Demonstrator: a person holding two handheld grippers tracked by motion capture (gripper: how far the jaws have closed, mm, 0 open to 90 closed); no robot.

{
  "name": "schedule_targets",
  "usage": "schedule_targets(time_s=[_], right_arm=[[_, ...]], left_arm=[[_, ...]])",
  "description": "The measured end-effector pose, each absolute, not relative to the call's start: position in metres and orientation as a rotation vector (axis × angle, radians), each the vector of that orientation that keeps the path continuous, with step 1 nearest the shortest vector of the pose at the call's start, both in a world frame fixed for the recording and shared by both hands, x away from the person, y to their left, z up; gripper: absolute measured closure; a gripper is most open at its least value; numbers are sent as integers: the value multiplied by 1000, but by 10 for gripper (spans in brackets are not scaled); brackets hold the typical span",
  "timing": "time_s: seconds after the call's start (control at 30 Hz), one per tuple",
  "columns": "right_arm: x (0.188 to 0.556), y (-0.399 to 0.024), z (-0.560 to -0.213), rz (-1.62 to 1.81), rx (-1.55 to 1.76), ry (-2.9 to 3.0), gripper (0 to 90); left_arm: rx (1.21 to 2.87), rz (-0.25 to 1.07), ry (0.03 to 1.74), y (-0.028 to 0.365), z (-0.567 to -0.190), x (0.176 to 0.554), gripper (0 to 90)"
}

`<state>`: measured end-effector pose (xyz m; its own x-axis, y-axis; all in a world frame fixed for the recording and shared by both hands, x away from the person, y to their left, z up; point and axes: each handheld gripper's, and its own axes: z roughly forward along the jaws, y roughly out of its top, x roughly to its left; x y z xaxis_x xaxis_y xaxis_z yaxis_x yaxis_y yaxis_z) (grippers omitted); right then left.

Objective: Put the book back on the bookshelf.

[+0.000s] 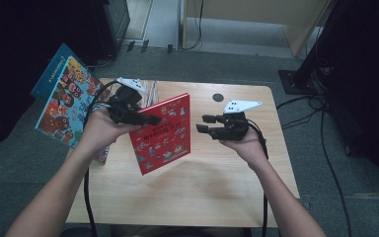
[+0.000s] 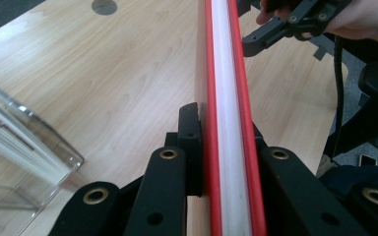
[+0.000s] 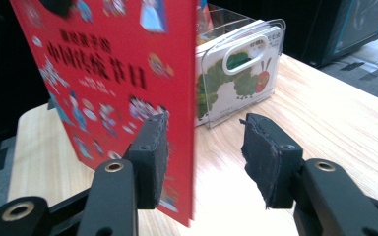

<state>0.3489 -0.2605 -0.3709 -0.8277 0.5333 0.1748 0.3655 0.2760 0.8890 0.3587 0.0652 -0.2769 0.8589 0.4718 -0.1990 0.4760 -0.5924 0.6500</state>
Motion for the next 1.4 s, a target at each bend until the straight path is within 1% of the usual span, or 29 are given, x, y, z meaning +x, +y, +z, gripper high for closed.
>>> schedule_targets(time_s=[0.33,0.53,0.73,0.9,1.27,1.4], right_arm=[[335,-254,-404,1527,862,2379,497],[327,-250,-425,1478,943,2391,495],[321,-253,-445,1467,1015,2364,493],[319,-248,-461,1395,1031,2386,443],[313,-235,-484,1300,1004,2390,441],[313,-237,-494,1295,1035,2362,457]], left_arm=[[2231,7,737,99,-266,353,803],[2202,-1,790,119,-262,353,803],[2195,49,840,137,-257,347,802],[2180,74,872,151,-256,342,802],[2131,118,983,183,-254,333,801],[2127,144,1026,196,-254,332,801]])
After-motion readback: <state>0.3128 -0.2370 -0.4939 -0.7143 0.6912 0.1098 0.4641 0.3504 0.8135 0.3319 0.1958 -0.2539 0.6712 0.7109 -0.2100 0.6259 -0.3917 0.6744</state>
